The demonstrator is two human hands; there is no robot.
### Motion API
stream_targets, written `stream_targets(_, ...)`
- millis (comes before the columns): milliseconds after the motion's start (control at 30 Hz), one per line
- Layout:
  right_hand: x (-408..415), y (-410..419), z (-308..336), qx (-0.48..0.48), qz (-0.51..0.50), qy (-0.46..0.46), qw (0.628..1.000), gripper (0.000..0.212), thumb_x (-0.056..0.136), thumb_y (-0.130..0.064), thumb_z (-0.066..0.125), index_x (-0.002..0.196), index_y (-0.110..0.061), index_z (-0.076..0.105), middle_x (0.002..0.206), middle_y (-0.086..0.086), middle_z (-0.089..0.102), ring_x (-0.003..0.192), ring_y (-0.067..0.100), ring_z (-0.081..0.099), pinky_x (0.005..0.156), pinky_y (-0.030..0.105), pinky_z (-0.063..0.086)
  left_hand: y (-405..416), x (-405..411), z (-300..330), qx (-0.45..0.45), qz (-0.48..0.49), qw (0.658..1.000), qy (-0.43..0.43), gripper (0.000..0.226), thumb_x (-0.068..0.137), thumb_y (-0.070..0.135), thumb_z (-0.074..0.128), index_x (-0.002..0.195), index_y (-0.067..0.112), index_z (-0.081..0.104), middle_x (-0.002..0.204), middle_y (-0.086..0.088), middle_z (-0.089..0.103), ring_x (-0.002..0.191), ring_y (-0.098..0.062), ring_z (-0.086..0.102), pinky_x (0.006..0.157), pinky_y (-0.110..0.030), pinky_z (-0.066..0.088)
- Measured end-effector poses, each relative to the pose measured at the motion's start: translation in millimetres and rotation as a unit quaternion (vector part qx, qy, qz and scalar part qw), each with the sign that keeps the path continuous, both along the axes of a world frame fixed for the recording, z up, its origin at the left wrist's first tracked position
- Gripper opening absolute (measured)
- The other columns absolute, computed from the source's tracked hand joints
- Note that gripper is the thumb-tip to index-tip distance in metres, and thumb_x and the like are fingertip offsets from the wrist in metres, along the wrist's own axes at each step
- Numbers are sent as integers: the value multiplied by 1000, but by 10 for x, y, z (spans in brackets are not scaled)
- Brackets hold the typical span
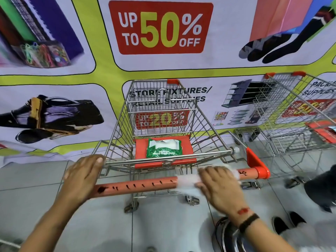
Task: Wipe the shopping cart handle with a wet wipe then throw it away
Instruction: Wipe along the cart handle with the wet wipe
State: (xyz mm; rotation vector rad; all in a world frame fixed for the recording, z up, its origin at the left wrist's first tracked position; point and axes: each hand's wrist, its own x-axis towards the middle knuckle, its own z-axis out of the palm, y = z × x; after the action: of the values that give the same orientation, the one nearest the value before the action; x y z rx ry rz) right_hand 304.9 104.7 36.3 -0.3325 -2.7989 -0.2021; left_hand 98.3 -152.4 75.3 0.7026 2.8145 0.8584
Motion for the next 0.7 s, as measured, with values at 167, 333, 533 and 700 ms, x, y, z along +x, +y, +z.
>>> stream_targets(167,319,337,25,-63,-92,-2,994,60,95,-42,15,83,-8,63,71,10,63,71,29,48,69,35,30,-18,-78,-236,135,62,976,-158,52,74,70,12,95,53,56,122,5,54,109,-25,52,94,-50,43)
stream_targets(333,-275,-561,-112,-76,-17,41,996,29,77,-34,40,83,-17,64,73,2,68,62,24,60,70,34,33,-91,-175,-385,200,37,954,-222,68,67,82,10,94,46,61,127,3,57,123,-19,43,101,-46,31)
stream_targets(533,-655,-876,-85,-4,92,26,995,40,94,-38,16,102,-19,50,80,-7,68,64,15,58,66,30,40,-135,-207,-409,164,56,967,-188,70,68,82,2,92,49,60,124,-2,57,115,-29,47,107,-53,30)
stream_targets(700,110,217,-73,25,-8,3,1000,45,95,-43,15,100,-15,50,76,4,71,67,23,59,72,33,34,-183,-297,-537,127,52,978,-159,70,70,81,-1,98,52,56,126,2,56,116,-30,49,103,-57,35)
